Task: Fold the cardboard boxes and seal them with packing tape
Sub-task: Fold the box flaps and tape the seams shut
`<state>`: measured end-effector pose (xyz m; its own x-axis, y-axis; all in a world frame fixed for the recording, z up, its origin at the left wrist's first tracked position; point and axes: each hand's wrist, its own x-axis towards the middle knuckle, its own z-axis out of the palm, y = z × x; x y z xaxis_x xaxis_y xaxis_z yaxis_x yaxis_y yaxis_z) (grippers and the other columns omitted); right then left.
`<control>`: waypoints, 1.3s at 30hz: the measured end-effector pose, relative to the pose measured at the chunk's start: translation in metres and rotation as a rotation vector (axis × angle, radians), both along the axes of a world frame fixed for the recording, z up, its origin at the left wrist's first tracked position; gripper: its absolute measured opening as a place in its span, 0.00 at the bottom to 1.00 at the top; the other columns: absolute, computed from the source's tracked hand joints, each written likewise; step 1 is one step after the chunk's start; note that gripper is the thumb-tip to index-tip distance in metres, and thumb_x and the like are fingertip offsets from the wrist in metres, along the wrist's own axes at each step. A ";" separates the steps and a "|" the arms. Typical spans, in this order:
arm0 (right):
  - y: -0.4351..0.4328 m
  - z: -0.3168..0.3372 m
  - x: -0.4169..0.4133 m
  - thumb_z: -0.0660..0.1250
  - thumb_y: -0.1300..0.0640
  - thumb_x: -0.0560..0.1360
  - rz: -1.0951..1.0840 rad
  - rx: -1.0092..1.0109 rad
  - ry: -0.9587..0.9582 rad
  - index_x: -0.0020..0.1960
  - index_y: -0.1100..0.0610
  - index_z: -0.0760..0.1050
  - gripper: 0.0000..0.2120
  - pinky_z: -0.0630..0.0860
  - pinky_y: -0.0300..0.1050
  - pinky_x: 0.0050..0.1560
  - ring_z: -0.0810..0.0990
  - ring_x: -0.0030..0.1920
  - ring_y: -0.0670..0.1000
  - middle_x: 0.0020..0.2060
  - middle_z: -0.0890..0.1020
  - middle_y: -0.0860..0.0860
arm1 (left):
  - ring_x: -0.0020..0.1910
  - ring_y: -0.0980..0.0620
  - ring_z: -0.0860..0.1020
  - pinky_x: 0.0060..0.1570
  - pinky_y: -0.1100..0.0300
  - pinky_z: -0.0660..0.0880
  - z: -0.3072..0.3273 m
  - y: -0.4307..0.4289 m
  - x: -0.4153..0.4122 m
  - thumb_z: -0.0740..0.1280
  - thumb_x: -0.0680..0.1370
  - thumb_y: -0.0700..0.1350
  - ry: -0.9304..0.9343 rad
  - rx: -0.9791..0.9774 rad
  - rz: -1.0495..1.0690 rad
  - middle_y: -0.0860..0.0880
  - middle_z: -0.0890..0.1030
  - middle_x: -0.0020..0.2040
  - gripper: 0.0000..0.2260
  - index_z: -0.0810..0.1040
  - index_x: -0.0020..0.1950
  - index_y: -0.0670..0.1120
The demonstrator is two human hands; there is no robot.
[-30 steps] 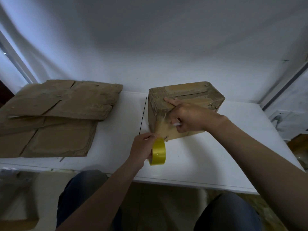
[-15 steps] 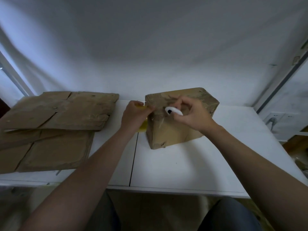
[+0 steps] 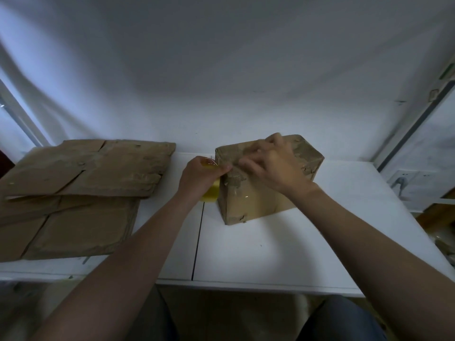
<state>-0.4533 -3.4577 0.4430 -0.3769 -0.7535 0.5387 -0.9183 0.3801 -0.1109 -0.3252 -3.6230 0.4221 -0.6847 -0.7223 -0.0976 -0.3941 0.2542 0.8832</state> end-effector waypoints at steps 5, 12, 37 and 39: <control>-0.011 -0.021 0.016 0.62 0.28 0.70 -0.009 -0.087 0.117 0.51 0.40 0.86 0.23 0.68 0.54 0.44 0.72 0.48 0.58 0.48 0.83 0.43 | 0.55 0.48 0.78 0.59 0.49 0.76 -0.004 -0.006 0.001 0.77 0.68 0.65 -0.002 0.015 -0.003 0.51 0.79 0.57 0.30 0.78 0.62 0.49; -0.008 -0.037 0.001 0.74 0.35 0.68 0.047 -0.028 0.326 0.62 0.42 0.81 0.25 0.63 0.48 0.44 0.68 0.49 0.56 0.55 0.81 0.45 | 0.54 0.49 0.77 0.55 0.52 0.75 -0.004 -0.008 0.002 0.76 0.69 0.65 0.006 0.010 0.001 0.52 0.77 0.56 0.30 0.77 0.63 0.49; -0.017 -0.052 0.020 0.68 0.26 0.68 -0.188 -0.056 0.284 0.49 0.56 0.75 0.32 0.62 0.51 0.44 0.71 0.48 0.57 0.48 0.76 0.53 | 0.60 0.49 0.76 0.61 0.50 0.74 -0.017 -0.010 -0.004 0.70 0.63 0.77 -0.103 -0.042 0.025 0.50 0.78 0.64 0.44 0.74 0.67 0.47; -0.028 -0.046 0.032 0.63 0.29 0.72 -0.287 -0.103 0.264 0.45 0.58 0.74 0.30 0.62 0.52 0.44 0.73 0.47 0.58 0.46 0.77 0.55 | 0.59 0.49 0.77 0.61 0.49 0.74 -0.019 -0.010 -0.004 0.70 0.63 0.76 -0.102 -0.027 0.034 0.50 0.78 0.62 0.43 0.74 0.67 0.47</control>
<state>-0.4214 -3.4853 0.3967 -0.4029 -0.5744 0.7126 -0.7783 0.6247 0.0635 -0.3292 -3.6326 0.4029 -0.6470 -0.7483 -0.1461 -0.4908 0.2621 0.8309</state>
